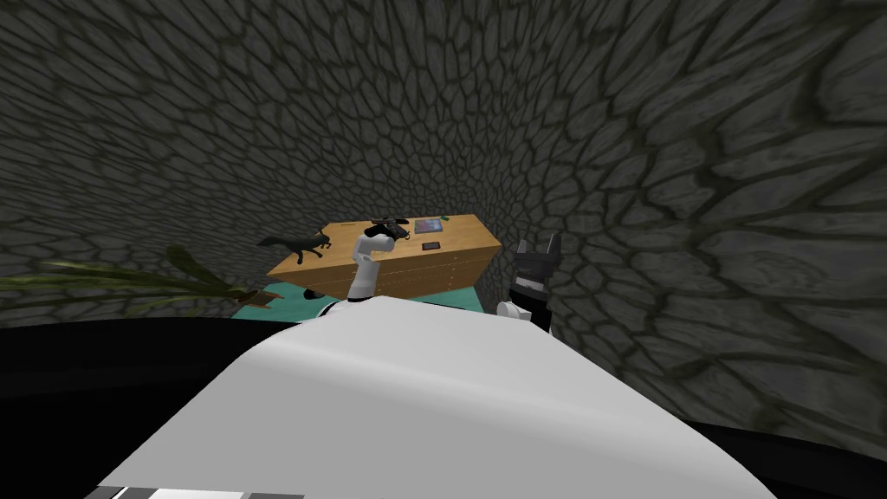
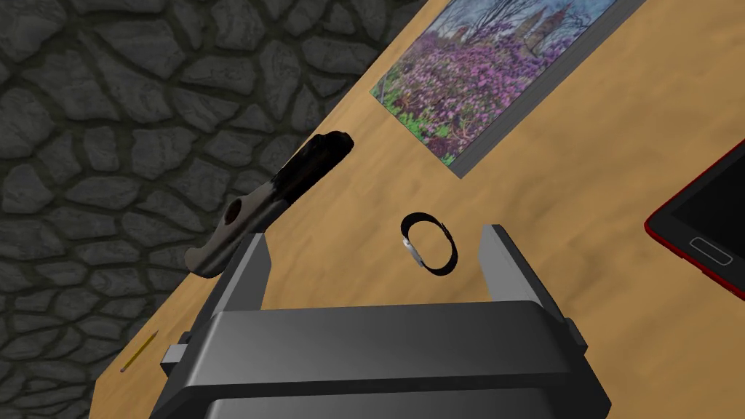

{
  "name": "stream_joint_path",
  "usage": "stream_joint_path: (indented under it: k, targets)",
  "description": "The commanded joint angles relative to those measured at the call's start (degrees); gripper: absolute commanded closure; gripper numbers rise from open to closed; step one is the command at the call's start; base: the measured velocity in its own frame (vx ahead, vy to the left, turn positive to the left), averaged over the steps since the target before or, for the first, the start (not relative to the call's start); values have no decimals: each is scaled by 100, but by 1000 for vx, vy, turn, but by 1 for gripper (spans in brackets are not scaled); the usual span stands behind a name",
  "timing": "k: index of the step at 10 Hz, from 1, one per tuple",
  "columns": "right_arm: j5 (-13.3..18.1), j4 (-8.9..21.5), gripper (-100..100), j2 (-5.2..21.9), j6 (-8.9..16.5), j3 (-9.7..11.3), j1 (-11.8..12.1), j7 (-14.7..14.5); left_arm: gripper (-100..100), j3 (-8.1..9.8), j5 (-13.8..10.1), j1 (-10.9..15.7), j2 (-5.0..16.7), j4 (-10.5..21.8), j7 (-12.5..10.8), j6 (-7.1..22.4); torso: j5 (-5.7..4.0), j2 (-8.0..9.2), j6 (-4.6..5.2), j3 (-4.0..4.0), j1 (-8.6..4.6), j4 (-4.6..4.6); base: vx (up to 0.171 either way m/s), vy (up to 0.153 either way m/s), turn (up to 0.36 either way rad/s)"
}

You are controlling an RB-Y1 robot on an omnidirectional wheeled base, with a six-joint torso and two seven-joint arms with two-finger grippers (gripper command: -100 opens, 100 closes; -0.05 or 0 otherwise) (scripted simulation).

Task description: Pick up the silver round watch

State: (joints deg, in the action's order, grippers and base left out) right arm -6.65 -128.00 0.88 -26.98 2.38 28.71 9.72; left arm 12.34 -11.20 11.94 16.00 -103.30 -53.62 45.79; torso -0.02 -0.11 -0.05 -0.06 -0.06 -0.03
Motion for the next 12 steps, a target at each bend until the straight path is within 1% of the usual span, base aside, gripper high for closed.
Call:
stream_joint_path:
  k: [1, 2, 3, 4, 6, 7, 9, 10, 12]
  targets:
    - [0, 0, 0, 0, 0, 0, 0, 0, -100, 108, -45, 107, 26, 167, -232, 286, 0, 0, 0, 0, 0, 0, 35, -28, -29]
    - [0, 0, 0, 0, 0, 0, 0, 0, -100, 108, -45, 107, 26, 167, -232, 327, 0, -1, 1, -1, -1, 0, 36, -18, -11]
    - [0, 0, 0, 0, 0, 0, 0, 0, -100, 198, -48, 196, 19, 299, -432, 525, 0, -1, 0, -1, 3, 0, 43, -14, -22]
    - [0, 0, 0, 0, 0, 0, 0, 0, -100, 198, -48, 196, 19, 299, -432, 583, 1, -3, 0, -1, 4, 0, 34, -13, -12]
    - [0, 0, 0, 0, 0, 0, 0, 0, -100, 382, -38, 344, -3, 551, -802, 993, 1, -2, 0, -1, 2, 0, 59, -23, -23]
    - [0, 0, 0, 0, 0, 0, 0, 0, -100, 382, -38, 344, -3, 551, -816, 1058, 0, -14, 1, -8, 1, -3, 63, -7, -7]
    - [0, 0, 0, 0, 0, 0, 0, 0, -100, 565, -11, 459, -23, 778, -1174, 1416, 2, -9, 0, -5, 7, -2, 68, -2, -15]
    - [0, 0, 0, 0, 0, 0, 1, 0, -100, 565, -11, 459, -23, 778, -1174, 1483, 2, -17, 0, -9, 11, -4, 65, -3, -6]
    - [0, 0, 0, 0, 0, 0, 0, 0, -100, 738, 23, 548, -37, 979, -1500, 1819, 1, -7, -1, -4, 5, -2, 55, -12, -9]
